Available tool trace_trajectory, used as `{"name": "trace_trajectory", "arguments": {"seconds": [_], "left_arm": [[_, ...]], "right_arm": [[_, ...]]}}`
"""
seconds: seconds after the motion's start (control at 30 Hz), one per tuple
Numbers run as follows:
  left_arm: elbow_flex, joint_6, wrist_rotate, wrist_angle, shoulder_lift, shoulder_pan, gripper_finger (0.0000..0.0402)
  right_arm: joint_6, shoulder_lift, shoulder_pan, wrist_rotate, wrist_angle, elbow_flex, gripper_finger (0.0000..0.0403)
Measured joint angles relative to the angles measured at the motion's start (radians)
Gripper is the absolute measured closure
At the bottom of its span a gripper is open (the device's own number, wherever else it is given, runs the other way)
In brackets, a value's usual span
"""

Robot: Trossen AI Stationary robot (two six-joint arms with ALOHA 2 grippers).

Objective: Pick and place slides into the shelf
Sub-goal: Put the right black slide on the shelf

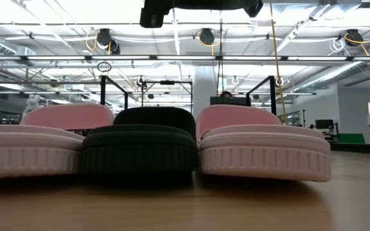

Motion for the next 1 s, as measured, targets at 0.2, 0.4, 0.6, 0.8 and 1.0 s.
{"name": "trace_trajectory", "arguments": {"seconds": [0.2, 0.4, 0.6, 0.8, 1.0], "left_arm": [[0.000, 0.032, -0.061, -0.054, 0.002, 0.002, 0.0123], [-0.001, 0.031, -0.061, -0.046, 0.001, 0.001, 0.0128], [-0.001, 0.005, -0.057, -0.041, 0.001, 0.002, 0.0226], [-0.001, 0.044, 0.022, -0.016, 0.001, 0.002, 0.0355], [-0.002, 0.031, 0.019, -0.014, 0.001, 0.002, 0.0355]], "right_arm": [[0.038, -0.008, -0.002, -0.036, 0.059, 0.001, 0.0403], [0.040, -0.009, -0.001, -0.038, 0.057, 0.001, 0.0403], [0.040, -0.009, -0.001, -0.037, 0.050, 0.001, 0.0403], [0.043, -0.008, 0.000, -0.038, 0.051, 0.001, 0.0402], [0.060, -0.008, -0.001, -0.041, 0.050, 0.001, 0.0376]]}}
